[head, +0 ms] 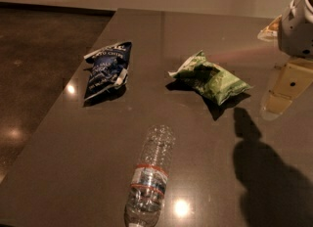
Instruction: Pick water bottle
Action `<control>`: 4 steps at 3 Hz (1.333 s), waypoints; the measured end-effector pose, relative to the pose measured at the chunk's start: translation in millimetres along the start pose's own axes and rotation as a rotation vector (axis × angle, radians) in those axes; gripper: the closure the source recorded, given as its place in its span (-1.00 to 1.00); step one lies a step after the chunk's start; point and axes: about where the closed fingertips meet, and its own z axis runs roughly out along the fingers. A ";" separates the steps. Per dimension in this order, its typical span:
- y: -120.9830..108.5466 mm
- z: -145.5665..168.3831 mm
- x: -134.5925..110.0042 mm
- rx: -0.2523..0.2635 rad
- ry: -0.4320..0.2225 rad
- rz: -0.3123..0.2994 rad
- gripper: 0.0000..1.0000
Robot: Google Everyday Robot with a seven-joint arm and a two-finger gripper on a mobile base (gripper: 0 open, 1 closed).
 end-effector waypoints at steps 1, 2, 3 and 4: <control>0.0 0.0 0.0 0.000 0.000 0.000 -1.00; 0.5 -0.4 -2.3 0.002 -0.004 -0.009 -1.00; 6.1 3.6 -18.0 -0.020 -0.025 -0.081 -1.00; 20.1 13.3 -45.9 -0.066 -0.060 -0.199 -1.00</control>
Offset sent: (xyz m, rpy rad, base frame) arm -0.0005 0.0068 -0.0031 0.0003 0.0081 0.0328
